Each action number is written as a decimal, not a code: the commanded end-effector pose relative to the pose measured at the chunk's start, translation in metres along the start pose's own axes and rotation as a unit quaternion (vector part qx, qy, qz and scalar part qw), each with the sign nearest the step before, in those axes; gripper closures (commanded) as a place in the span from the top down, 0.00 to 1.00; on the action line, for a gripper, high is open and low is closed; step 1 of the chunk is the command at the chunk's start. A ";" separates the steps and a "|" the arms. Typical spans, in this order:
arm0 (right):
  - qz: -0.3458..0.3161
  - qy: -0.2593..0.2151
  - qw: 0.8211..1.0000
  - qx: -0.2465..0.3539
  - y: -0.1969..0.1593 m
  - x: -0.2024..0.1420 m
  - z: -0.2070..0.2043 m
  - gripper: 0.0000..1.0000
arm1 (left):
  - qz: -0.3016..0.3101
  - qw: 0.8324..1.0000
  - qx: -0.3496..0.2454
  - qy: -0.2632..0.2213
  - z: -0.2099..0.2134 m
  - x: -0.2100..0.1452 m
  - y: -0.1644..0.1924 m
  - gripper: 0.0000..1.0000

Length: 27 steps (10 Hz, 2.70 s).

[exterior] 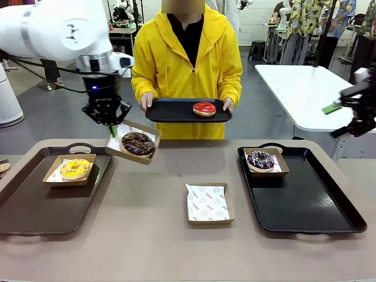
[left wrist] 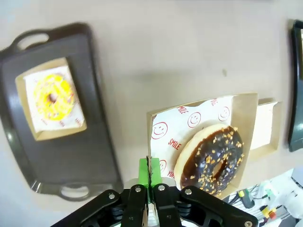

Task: Individually package the donuts and arrange them on the tray.
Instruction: Place the picked Paper togo box on the Handle tray while simultaneously picking up another Paper togo box from the table with the other hand.

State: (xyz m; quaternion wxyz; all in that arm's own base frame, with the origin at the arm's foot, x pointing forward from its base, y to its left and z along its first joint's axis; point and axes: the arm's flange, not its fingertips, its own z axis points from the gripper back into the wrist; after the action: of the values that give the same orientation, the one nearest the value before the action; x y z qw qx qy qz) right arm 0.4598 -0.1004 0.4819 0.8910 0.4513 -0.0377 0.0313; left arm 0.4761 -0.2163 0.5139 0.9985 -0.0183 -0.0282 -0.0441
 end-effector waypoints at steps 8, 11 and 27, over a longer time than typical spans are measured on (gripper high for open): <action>0.040 0.025 0.977 -0.206 0.064 0.031 -0.177 1.00 | 0.078 0.997 -0.007 0.009 -0.030 -0.081 0.112 0.01; 0.048 0.033 0.980 -0.188 0.070 0.038 -0.174 1.00 | 0.088 0.996 0.008 0.018 -0.030 -0.081 0.111 0.01; 0.042 0.052 0.920 -0.386 0.093 -0.010 -0.327 1.00 | -0.011 1.000 0.011 0.013 -0.076 -0.127 0.181 0.01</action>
State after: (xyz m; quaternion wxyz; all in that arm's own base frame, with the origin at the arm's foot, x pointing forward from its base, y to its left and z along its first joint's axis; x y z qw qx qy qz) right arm 0.4582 0.2081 0.3713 0.9907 0.0976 -0.0113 0.0946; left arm 0.3724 -0.0412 0.4296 0.9987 -0.0051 -0.0022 -0.0508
